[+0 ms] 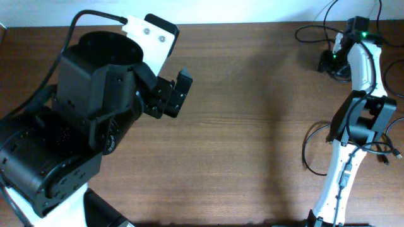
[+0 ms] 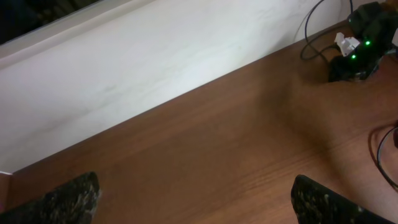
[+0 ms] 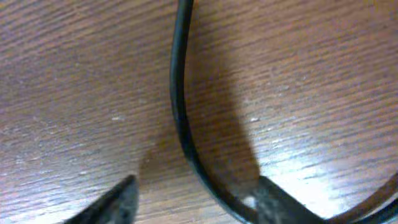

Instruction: Untangle cables

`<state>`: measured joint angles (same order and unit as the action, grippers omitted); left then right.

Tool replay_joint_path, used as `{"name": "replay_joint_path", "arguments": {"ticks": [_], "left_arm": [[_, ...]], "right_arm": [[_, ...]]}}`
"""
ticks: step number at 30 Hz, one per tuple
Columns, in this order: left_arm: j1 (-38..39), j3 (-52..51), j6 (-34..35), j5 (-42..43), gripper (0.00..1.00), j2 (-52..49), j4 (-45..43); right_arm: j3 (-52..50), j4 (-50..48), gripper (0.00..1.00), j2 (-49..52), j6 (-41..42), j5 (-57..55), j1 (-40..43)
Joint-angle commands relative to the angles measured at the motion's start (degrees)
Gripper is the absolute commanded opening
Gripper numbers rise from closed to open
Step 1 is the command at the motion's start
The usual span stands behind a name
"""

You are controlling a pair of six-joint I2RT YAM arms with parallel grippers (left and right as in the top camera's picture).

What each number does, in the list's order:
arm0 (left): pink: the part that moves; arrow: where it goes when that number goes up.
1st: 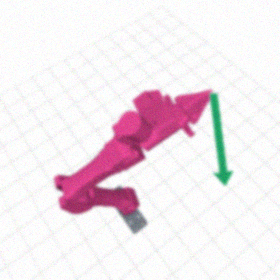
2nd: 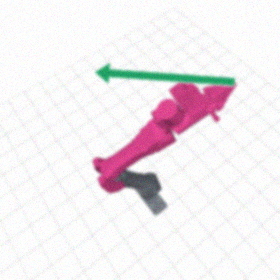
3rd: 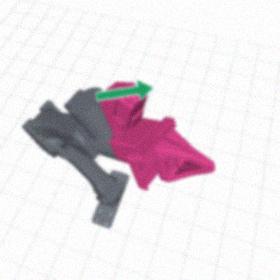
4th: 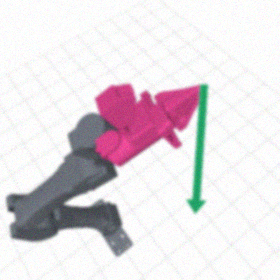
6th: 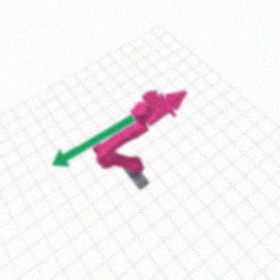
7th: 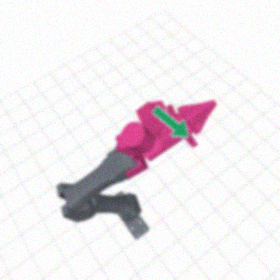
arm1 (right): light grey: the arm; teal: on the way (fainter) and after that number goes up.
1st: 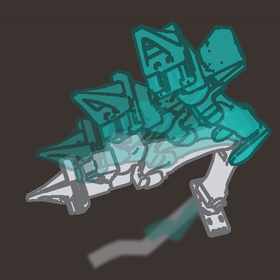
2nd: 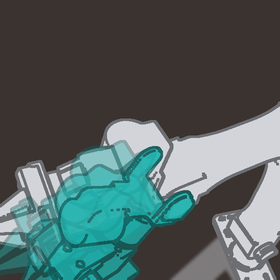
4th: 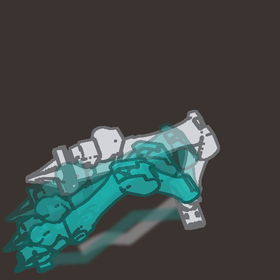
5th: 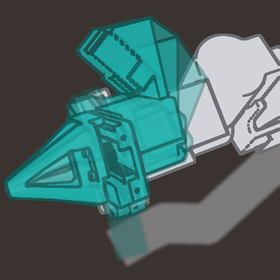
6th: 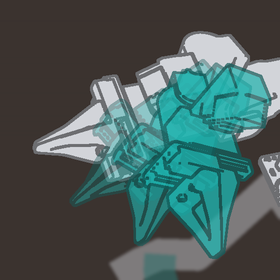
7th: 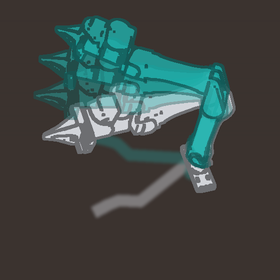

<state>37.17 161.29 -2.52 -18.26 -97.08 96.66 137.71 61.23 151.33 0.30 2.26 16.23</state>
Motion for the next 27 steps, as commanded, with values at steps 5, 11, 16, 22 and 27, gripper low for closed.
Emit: {"name": "replay_joint_path", "arguments": {"ticks": [5,11,16,22,27], "left_arm": [[-0.2,-0.02,0.55,0.5,0.99,0.11,0.04],[-0.2,-0.02,0.55,0.5,0.99,0.11,0.04],[-0.2,-0.02,0.57,0.52,0.99,0.11,0.04],[-0.2,-0.02,0.57,0.55,0.99,0.11,0.04],[-0.2,-0.02,0.57,3.15,0.99,0.11,0.04]], "right_arm": [[-3.15,1.62,0.04,0.87,-0.26,1.92,-0.11],[-3.13,8.94,0.04,-0.61,-0.28,9.46,-0.11],[-3.06,11.41,0.04,-10.86,-0.26,15.87,-0.96],[-3.04,18.78,0.04,-31.39,-0.42,14.16,-8.24],[-3.04,25.92,0.04,-41.22,-0.44,6.95,-14.78]]}}
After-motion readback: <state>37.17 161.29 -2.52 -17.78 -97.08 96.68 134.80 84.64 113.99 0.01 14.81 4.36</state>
